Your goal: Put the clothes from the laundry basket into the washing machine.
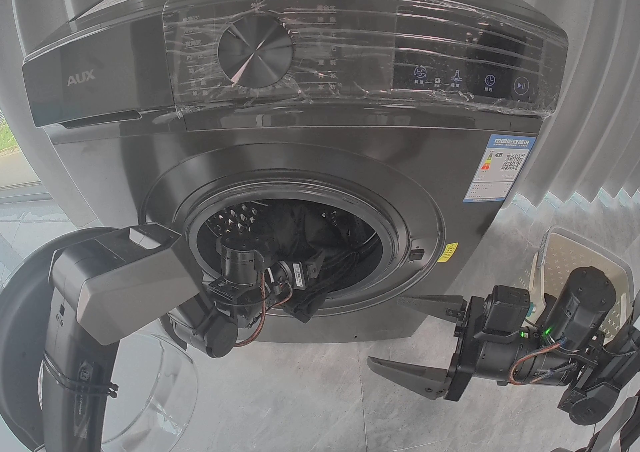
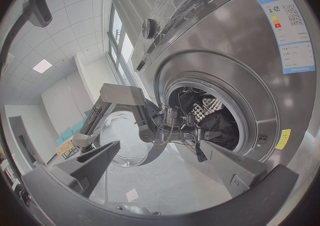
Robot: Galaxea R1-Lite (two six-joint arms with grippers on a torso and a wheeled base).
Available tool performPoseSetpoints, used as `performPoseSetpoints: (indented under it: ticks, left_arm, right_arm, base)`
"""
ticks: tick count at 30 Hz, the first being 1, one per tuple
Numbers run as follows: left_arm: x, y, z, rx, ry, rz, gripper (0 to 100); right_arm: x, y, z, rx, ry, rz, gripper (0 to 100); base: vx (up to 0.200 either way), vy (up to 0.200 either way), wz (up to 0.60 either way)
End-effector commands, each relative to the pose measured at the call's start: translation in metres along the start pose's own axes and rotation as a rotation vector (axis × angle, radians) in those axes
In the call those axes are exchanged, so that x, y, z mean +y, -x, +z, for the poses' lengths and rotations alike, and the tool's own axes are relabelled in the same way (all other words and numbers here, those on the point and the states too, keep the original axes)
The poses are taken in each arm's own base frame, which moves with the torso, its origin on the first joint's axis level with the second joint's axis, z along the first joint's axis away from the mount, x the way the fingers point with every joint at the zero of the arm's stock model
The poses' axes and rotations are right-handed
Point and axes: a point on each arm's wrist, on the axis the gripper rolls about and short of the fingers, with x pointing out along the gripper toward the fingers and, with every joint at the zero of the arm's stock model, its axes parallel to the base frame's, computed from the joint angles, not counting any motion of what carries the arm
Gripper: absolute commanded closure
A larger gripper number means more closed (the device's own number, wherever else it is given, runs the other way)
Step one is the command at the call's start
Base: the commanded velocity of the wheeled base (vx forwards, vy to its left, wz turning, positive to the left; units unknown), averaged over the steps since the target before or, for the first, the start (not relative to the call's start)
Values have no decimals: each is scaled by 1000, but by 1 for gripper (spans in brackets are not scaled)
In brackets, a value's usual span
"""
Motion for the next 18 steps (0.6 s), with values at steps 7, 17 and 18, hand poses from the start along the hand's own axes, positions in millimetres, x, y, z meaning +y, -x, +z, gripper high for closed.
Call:
performPoseSetpoints:
  ticks: [7,17,18]
  left_arm:
    - [1,-8,-16,24,-4,-1,0]
    - [1,-22,-32,35,-6,-7,0]
    - [0,-23,-33,34,-7,-10,0]
  right_arm:
    - [0,0,-1,4,-1,4,0]
    - [0,-1,0,-2,1,5,0]
    - [0,-1,0,-2,1,5,0]
  base:
    - [0,0,0]
    - [0,0,0]
    - [0,0,0]
